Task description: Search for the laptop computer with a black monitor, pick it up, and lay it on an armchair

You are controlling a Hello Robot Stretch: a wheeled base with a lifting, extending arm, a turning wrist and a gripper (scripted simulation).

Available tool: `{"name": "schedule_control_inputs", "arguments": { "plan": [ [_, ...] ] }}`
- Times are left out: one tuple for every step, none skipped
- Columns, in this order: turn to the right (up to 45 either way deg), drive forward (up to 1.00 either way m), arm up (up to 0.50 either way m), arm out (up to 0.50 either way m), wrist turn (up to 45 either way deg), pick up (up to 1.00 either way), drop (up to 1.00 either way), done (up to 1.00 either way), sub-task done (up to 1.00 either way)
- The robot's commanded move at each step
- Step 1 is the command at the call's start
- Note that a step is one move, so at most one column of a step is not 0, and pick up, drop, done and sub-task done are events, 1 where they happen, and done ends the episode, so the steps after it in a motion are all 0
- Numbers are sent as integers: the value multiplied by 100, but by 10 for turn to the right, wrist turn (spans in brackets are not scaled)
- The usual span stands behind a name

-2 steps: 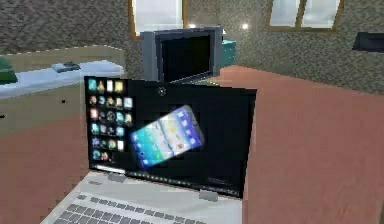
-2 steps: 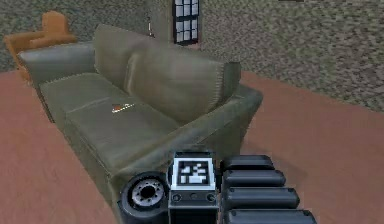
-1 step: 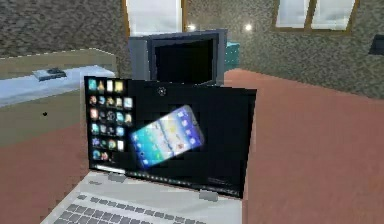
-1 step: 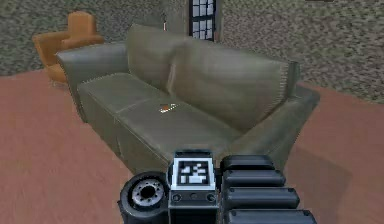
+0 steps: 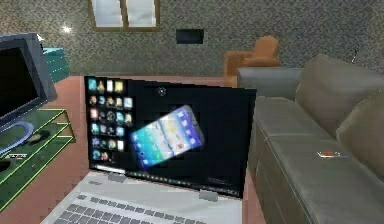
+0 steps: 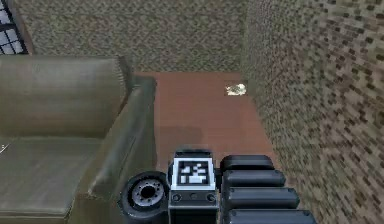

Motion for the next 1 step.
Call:
{"name": "schedule_control_inputs", "arguments": {
  "plan": [
    [0,100,0,0,0,0,0,0,0]
  ]
}}
